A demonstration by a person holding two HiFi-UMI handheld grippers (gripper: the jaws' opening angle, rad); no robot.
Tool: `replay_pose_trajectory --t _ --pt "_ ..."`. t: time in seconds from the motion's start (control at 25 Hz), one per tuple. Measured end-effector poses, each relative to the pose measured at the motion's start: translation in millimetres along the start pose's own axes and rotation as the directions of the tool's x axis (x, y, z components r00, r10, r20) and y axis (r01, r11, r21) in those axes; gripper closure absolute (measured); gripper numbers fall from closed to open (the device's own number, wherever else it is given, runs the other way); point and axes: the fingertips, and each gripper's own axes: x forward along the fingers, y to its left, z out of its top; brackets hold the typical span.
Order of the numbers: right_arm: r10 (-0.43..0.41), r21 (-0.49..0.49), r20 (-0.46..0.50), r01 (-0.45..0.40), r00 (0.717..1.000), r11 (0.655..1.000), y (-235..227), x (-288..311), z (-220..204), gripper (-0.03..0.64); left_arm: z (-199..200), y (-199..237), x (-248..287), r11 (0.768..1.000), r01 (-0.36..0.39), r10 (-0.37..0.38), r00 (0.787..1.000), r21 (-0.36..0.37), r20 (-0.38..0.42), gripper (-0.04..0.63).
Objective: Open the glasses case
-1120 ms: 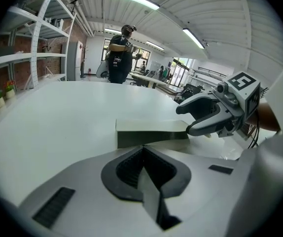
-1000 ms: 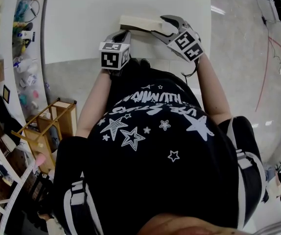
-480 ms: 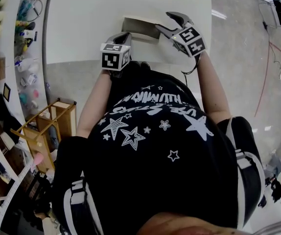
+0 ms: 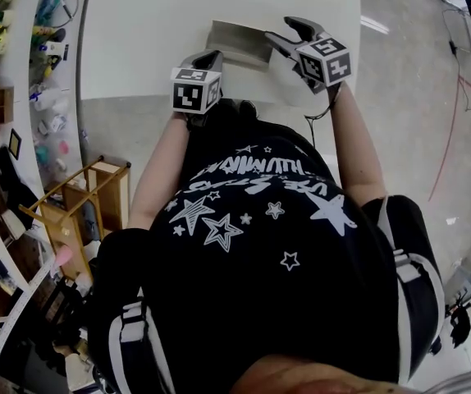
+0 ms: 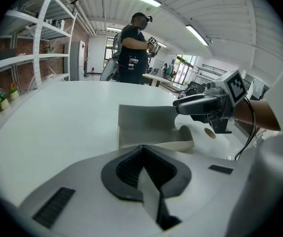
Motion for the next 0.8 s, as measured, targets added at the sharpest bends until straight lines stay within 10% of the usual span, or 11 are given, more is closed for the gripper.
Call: replay_pose_trajectory --t 0.8 --pt "-0.026 0.206 0.224 -0.021 0.974 0.978 8.0 -49.0 13.1 0.339 13.0 -14.4 -41.3 0.996 0.037 -0.027 0.992 -0.081 0.122 0.584"
